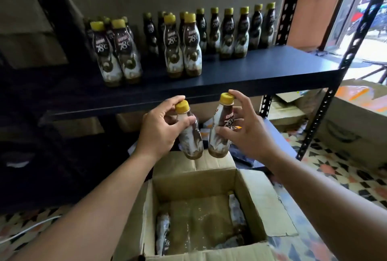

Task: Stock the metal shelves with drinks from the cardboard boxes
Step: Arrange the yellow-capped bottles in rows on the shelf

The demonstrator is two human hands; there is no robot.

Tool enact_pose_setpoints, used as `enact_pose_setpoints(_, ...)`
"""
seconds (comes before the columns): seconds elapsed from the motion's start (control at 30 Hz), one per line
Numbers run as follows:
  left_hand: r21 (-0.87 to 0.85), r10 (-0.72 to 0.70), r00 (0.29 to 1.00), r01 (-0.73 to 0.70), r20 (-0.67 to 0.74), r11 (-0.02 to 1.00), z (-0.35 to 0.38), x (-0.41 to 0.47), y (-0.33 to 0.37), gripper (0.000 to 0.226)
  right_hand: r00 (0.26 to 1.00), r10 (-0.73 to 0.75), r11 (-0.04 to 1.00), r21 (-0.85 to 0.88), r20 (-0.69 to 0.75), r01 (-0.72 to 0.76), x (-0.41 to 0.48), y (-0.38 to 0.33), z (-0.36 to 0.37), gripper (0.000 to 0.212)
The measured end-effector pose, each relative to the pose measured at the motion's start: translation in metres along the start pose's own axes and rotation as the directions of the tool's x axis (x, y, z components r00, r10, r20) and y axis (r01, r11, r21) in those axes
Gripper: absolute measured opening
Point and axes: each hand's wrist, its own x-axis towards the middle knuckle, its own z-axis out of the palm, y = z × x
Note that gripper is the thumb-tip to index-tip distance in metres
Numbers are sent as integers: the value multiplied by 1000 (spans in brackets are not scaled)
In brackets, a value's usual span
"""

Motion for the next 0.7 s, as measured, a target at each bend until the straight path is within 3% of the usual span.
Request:
enact_pose_setpoints(0.43, 85, 280, 960, -279, 4, 956, 12, 122, 103, 52, 977, -180, 975, -151, -117, 162, 100, -63, -77, 88)
enact_pose_setpoints(0.7, 113, 258, 964, -264, 72, 958, 59, 184, 98, 52, 984, -139, 980, -155, -108, 121, 163, -33, -111, 92)
